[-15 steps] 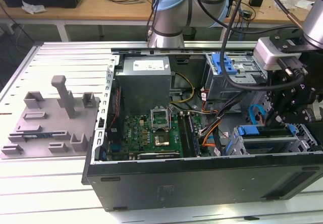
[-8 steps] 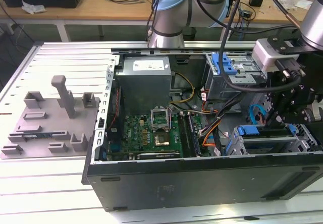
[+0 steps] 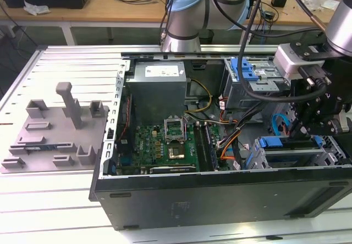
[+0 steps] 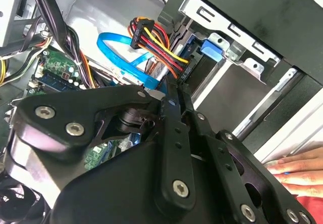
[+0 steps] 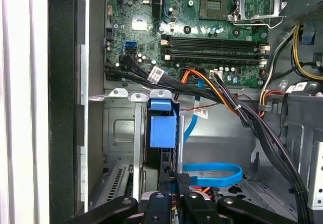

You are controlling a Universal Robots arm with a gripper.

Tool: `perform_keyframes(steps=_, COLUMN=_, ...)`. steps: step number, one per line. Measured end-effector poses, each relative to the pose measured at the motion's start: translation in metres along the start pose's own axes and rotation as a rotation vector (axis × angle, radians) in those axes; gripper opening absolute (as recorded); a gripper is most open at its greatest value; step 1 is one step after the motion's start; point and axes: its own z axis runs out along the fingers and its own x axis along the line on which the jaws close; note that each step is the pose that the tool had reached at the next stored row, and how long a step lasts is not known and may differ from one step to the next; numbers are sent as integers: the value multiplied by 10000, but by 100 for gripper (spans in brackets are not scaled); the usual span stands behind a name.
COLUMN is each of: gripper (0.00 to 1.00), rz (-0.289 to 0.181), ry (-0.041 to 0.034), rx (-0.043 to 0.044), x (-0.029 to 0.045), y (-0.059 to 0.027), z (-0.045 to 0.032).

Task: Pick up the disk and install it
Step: 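Insert the second disk wire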

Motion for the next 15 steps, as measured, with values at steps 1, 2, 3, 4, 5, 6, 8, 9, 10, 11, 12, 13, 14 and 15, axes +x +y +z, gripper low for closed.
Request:
perform_keyframes(steps=1, gripper=16, rz=0, ry=0, rx=17, x=0, y=0, z=3)
perform_keyframes(steps=2, gripper=16, rz=0, ry=1, rx=27, x=0, y=1, z=5)
perform_keyframes(steps=3, gripper=16, rz=-1, ry=2, rx=34, x=0, y=0, z=6)
perform_keyframes(steps=4, gripper=16, rz=-1, ry=2, rx=43, x=1, y=1, z=8)
perform_keyframes(steps=5, gripper=16, rz=-1, ry=2, rx=49, x=2, y=1, z=10)
perform_keyframes(steps=6, gripper=16, rz=-2, ry=2, rx=56, x=2, y=1, z=11)
perform_keyframes(steps=8, gripper=16, rz=-2, ry=2, rx=66, x=2, y=2, z=11)
perform_keyframes(steps=9, gripper=16, rz=-3, ry=0, rx=76, x=3, y=6, z=12)
perform_keyframes(steps=10, gripper=16, rz=-5, ry=-2, rx=80, x=2, y=10, z=12)
perform_keyframes(steps=11, gripper=16, rz=-8, ry=-3, rx=82, x=2, y=15, z=12)
perform_keyframes(steps=12, gripper=16, rz=-9, ry=-1, rx=83, x=2, y=22, z=10)
perform_keyframes(steps=13, gripper=16, rz=-9, ry=0, rx=83, x=2, y=26, z=10)
perform_keyframes(steps=14, gripper=16, rz=-10, ry=-1, rx=85, x=2, y=27, z=10)
perform_keyframes(steps=15, gripper=16, rz=-10, ry=0, rx=89, x=2, y=28, z=10)
